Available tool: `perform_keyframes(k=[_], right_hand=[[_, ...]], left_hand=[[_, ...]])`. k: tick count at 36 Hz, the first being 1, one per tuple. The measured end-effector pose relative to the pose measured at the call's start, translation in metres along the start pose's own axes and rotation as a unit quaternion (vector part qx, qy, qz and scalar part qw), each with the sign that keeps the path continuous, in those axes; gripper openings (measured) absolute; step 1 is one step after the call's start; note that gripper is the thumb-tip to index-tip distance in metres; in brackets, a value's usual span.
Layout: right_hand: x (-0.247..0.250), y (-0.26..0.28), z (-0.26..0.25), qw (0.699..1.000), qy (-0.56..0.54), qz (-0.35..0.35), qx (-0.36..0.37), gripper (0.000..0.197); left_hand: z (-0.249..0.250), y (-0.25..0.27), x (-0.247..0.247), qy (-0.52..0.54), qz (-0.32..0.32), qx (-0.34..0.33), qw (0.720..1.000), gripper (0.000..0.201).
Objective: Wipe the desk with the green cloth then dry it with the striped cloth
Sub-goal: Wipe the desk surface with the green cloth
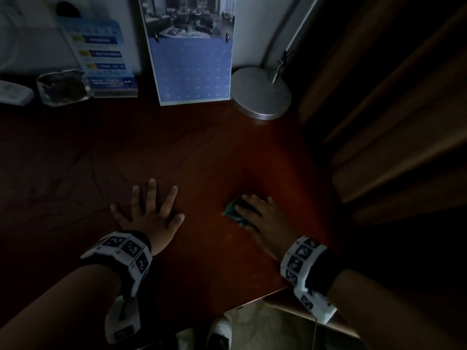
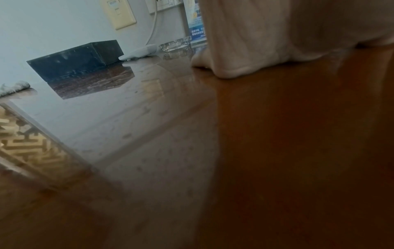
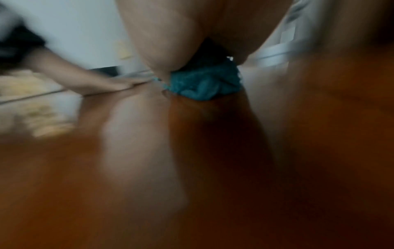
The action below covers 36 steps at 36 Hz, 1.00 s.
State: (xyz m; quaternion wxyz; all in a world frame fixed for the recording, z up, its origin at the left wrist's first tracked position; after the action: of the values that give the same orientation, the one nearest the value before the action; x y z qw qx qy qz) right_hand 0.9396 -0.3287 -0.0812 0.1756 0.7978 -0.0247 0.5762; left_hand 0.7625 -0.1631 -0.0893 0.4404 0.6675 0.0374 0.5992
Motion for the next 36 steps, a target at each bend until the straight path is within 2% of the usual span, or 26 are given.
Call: perform_keyframes(k=[5,9,12,14,21,25,28,32,34,36], right_hand=[[0.015,0.016,0.066,0.981,-0.032,0.117,-0.152,0.043],[0.012,0.041,0.083,0.969,-0.047,0.099,-0.221,0.05],[0.002,0.057,0.065,0.965,-0.046,0.107,-0.234,0.05],[-0.005,0.063,0.043,0.965,-0.037,0.089,-0.242,0.05],[-0.018,0.033,-0.05,0.965,-0.035,0.04,-0.255,0.055],[-0.023,0.007,-0.102,0.969,-0.065,0.016,-0.237,0.056],[-0.028,-0.009,-0.142,0.979,-0.075,-0.004,-0.188,0.057],[-0.037,-0.016,-0.178,0.993,-0.069,-0.043,-0.09,0.058],[-0.031,-0.009,-0.181,0.995,-0.064,-0.045,-0.068,0.063],[-0.021,0.002,-0.178,0.994,-0.069,-0.029,-0.076,0.067]], left_hand=[[0.0,0.0,0.001,0.001,-0.008,-0.007,1.0,0.063],[-0.001,-0.001,0.0,0.002,-0.008,-0.014,1.0,0.063],[-0.001,0.0,0.002,0.003,-0.016,-0.017,1.0,0.063],[-0.001,0.001,0.003,0.006,-0.019,-0.02,1.0,0.064],[-0.011,0.006,0.011,0.036,-0.014,-0.058,0.998,0.06],[-0.025,0.029,0.026,0.026,0.066,-0.127,0.989,0.055],[-0.035,0.052,0.03,-0.004,0.105,-0.177,0.979,0.057],[-0.053,0.07,0.024,0.0,0.085,-0.185,0.979,0.057],[-0.057,0.074,0.019,0.008,0.076,-0.185,0.98,0.057],[-0.063,0.077,0.014,-0.002,0.074,-0.189,0.979,0.057]])
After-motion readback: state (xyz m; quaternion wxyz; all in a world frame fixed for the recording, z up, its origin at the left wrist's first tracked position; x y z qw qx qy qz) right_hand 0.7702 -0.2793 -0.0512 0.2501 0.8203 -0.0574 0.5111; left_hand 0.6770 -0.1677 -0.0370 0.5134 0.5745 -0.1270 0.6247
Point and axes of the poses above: each hand's wrist, its own y-axis away from the middle knuckle, its own x-axis out of the back of the hand, z = x × y, the point moved 4 cm from there along -y, towards the middle knuckle, and after that the axes turned 1 degree about -z, right-handed, at the moved point
